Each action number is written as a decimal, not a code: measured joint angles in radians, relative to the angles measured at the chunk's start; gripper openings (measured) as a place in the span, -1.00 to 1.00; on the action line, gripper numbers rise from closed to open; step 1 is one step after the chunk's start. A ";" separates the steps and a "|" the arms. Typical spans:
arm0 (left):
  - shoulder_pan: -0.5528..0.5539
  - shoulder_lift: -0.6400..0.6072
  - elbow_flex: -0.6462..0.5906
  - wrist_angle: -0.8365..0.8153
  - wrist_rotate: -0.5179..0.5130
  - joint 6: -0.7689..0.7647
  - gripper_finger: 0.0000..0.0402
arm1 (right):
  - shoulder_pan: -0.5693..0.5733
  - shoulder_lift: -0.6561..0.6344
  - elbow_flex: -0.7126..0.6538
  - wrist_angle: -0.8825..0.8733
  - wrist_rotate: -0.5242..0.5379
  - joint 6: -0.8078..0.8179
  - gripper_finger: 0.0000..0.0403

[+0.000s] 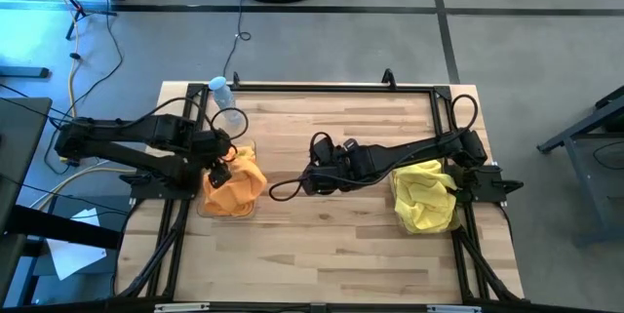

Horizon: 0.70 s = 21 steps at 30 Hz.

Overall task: Sort microfiber towel by color & place in baskets
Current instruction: Put the orange towel into the left transparent bin

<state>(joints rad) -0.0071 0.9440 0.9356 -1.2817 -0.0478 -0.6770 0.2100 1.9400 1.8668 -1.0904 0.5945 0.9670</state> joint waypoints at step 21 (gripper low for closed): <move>0.005 0.053 -0.067 0.320 0.132 0.412 0.20 | 0.000 0.000 0.000 0.004 0.000 0.023 -0.02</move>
<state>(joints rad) -0.0017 0.9974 0.8687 -0.9616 0.0838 -0.2648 0.2100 1.9400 1.8668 -1.0863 0.5945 0.9898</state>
